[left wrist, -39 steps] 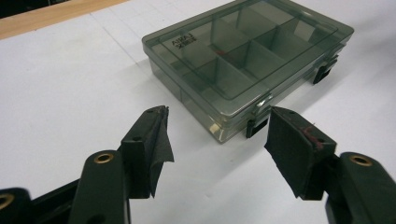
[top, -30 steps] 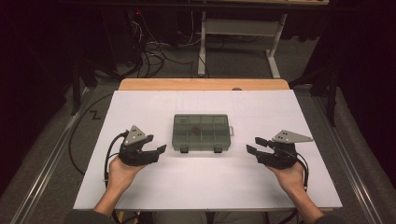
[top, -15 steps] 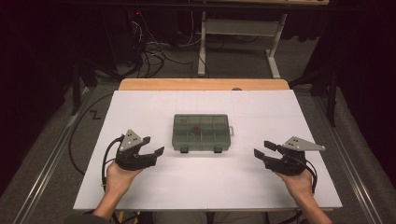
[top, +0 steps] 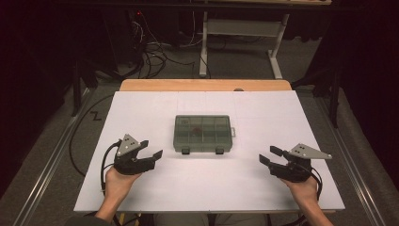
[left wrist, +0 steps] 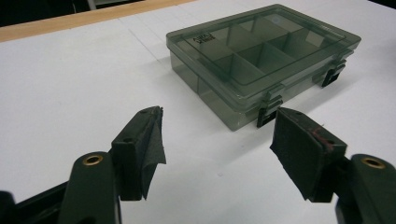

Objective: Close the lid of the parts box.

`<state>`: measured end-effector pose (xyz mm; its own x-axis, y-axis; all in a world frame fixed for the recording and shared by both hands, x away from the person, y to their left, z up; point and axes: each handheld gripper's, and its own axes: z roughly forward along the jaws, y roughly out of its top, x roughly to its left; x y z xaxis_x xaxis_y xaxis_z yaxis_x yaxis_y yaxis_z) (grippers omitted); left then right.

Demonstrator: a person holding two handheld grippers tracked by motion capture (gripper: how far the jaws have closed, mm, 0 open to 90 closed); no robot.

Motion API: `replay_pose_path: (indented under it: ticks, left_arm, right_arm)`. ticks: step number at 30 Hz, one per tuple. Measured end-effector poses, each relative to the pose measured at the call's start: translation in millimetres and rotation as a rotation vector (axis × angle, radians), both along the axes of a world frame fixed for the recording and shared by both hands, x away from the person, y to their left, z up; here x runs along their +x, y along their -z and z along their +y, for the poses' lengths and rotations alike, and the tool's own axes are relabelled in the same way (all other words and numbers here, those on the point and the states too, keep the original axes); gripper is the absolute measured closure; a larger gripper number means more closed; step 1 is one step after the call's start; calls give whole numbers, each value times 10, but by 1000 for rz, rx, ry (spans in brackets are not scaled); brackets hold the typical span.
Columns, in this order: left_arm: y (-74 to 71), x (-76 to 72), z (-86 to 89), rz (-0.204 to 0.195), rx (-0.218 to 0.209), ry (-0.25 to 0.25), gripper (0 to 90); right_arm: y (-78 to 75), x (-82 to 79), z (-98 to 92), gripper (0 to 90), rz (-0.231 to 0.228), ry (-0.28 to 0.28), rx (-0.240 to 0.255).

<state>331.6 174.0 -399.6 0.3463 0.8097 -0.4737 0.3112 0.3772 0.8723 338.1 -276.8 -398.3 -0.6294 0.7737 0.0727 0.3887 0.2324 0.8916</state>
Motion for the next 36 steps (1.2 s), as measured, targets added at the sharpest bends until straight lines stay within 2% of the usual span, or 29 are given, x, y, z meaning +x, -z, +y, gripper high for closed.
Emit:
replay_pose_path:
  ticks: [11, 16, 19, 26, 36]
  left_arm:
    - [67, -20, 31, 4, -23, -26, 327]
    - [93, -14, 55, 8, -35, -37, 326]
    - [102, -6, 63, 2, -41, -49, 324]
    - [174, 13, 81, 25, -58, -65, 325]
    - [217, -9, 106, 11, -61, -80, 324]
  right_arm:
    - [56, -26, -75, 396, -19, 17, 19]
    - [90, -45, -158, 388, -22, 44, 32]
    - [120, -62, -190, 390, -20, 49, 26]
    - [154, -83, -241, 390, -29, 60, 30]
    - [170, -106, -281, 390, -41, 77, 33]
